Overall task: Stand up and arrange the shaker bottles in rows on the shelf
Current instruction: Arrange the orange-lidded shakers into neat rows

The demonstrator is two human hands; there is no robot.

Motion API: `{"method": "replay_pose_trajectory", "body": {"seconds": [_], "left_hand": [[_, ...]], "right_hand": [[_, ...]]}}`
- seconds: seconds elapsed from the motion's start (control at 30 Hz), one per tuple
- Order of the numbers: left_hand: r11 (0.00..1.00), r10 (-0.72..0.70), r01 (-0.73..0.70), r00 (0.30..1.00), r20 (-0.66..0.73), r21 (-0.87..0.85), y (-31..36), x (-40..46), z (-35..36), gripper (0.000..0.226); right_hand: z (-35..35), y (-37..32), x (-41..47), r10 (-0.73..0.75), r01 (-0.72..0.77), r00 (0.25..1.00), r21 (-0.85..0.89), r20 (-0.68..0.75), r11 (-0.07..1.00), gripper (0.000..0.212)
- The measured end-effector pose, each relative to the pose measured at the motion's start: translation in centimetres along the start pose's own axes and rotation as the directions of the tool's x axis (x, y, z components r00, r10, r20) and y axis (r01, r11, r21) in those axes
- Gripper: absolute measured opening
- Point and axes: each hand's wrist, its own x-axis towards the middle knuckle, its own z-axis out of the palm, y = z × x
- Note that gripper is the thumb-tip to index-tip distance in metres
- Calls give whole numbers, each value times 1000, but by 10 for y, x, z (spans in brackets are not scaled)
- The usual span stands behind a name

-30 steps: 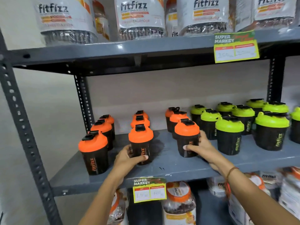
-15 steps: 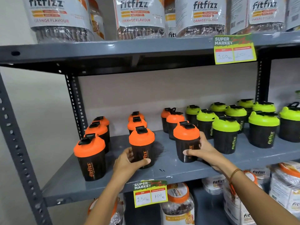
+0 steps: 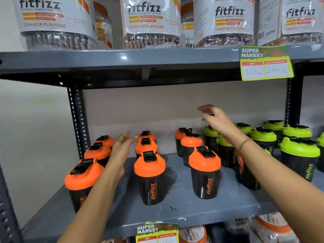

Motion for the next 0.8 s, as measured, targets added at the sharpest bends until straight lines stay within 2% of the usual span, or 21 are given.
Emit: {"method": "replay_pose_trajectory", "body": {"seconds": [0.07,0.17,0.23,0.27,0.37,0.4,0.47,0.57,0.7,0.8], "left_hand": [[993,-94,91,995,41,69,-1,12,4,67],[962,-262,253,962,75,103,-10,25,6,90],[948,-315,302,938,144,105,-15,30,7,96],[945,-322,304,928,187,117,-19,33,8,90],[970,-230,202,945,234,139,-26,31,13,36],[979,-182,153,951,249,132,-26,29,16,31],[992,-103,78,951,291,94,-24,21,19,31],[996,-84,67,948,307,66,-25,21,19,31],[996,-81,65,956,284,64,-28,24,18,33],[996,-87,79,957,276,39,-30,24,17,37]], "right_hand": [[8,2,20,87,-56,983,-190,161,980,45],[21,6,24,287,-129,885,-399,366,908,68],[27,8,24,338,-88,833,-497,438,863,78],[29,9,25,344,-70,820,-516,457,854,78],[33,19,33,356,-54,807,-541,472,840,78],[34,22,36,370,-62,796,-544,480,837,80],[36,29,39,403,-125,781,-513,477,849,81],[36,36,41,431,-190,779,-484,455,854,77],[34,37,40,432,-188,790,-499,436,846,69],[36,36,39,422,-166,801,-521,424,837,72]]}}
